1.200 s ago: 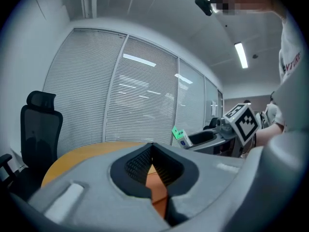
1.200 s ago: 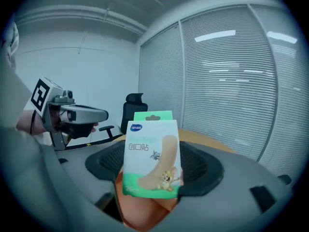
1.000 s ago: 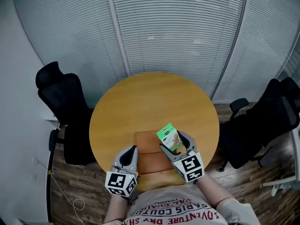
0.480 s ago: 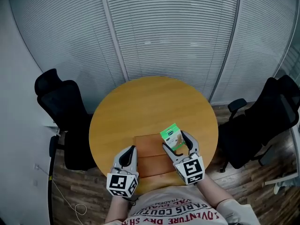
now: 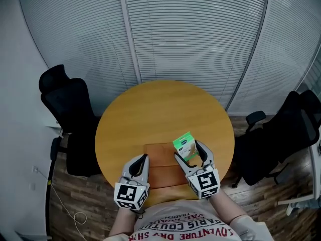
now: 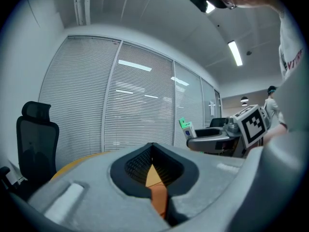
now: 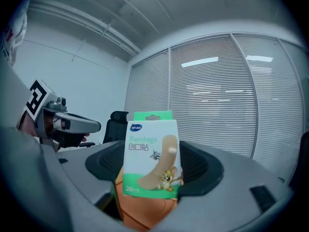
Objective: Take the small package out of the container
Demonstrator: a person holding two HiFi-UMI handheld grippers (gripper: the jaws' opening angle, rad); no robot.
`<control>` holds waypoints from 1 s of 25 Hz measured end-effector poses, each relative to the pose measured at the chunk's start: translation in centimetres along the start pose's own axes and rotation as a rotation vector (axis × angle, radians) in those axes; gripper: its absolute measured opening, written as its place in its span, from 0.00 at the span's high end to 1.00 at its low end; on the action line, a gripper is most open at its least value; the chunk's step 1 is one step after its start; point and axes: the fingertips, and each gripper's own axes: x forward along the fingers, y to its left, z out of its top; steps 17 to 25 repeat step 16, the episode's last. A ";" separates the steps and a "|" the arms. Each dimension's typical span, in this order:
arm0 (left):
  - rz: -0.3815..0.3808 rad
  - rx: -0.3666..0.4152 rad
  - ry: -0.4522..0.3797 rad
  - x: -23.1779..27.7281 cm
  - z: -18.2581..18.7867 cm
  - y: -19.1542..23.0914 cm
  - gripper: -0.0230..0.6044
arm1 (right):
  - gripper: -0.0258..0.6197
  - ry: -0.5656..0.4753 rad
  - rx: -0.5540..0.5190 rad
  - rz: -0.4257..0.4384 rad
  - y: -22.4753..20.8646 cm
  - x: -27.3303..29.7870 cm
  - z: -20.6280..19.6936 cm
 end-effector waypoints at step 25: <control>0.023 0.028 -0.006 0.0 1.1 1.6 0.95 | 0.41 0.005 0.018 -0.003 0.6 1.8 0.6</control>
